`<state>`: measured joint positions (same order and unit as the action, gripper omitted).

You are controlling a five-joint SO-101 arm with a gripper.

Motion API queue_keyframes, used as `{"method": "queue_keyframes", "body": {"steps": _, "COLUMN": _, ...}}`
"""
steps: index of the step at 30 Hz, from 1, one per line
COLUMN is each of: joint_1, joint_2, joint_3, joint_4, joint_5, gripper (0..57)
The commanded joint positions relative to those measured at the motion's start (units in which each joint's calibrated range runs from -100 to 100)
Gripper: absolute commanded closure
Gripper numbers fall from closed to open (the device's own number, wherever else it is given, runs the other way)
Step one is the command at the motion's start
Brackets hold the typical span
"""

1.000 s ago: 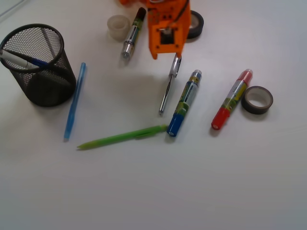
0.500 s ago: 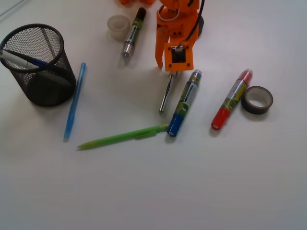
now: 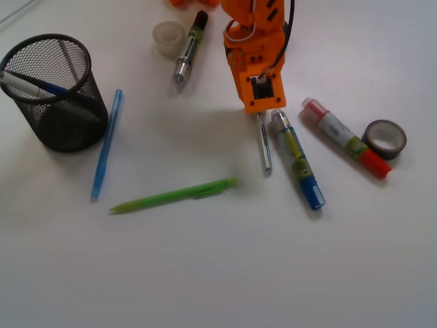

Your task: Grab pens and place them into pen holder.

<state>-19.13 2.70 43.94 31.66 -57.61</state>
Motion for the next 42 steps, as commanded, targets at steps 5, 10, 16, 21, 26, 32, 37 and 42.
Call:
{"method": "queue_keyframes", "body": {"steps": 5, "joint_1": 9.5, "joint_2": -15.0, "joint_3": -12.9, "joint_4": -4.2, "joint_5": 9.8, "gripper": 56.9}}
{"method": "queue_keyframes", "body": {"steps": 10, "joint_1": 16.2, "joint_2": -24.7, "joint_3": -11.5, "joint_4": -24.5, "joint_5": 11.7, "gripper": 57.1}}
{"method": "queue_keyframes", "body": {"steps": 16, "joint_1": 26.0, "joint_2": -33.6, "joint_3": 3.6, "joint_4": -55.6, "joint_5": 10.4, "gripper": 57.1}}
{"method": "queue_keyframes", "body": {"steps": 21, "joint_1": 32.9, "joint_2": -33.3, "joint_3": 18.5, "joint_4": -80.9, "joint_5": 8.9, "gripper": 57.1}}
{"method": "queue_keyframes", "body": {"steps": 26, "joint_1": 36.5, "joint_2": -24.2, "joint_3": 25.4, "joint_4": -100.8, "joint_5": 8.7, "gripper": 57.1}}
{"method": "queue_keyframes", "body": {"steps": 32, "joint_1": 38.4, "joint_2": -13.4, "joint_3": 25.9, "joint_4": -111.7, "joint_5": 8.7, "gripper": 57.1}}
{"method": "queue_keyframes", "body": {"steps": 37, "joint_1": 38.5, "joint_2": -8.1, "joint_3": 26.1, "joint_4": -114.0, "joint_5": 8.7, "gripper": 57.1}}
{"method": "queue_keyframes", "body": {"steps": 42, "joint_1": 38.2, "joint_2": -4.2, "joint_3": 26.3, "joint_4": -113.6, "joint_5": 8.7, "gripper": 56.8}}
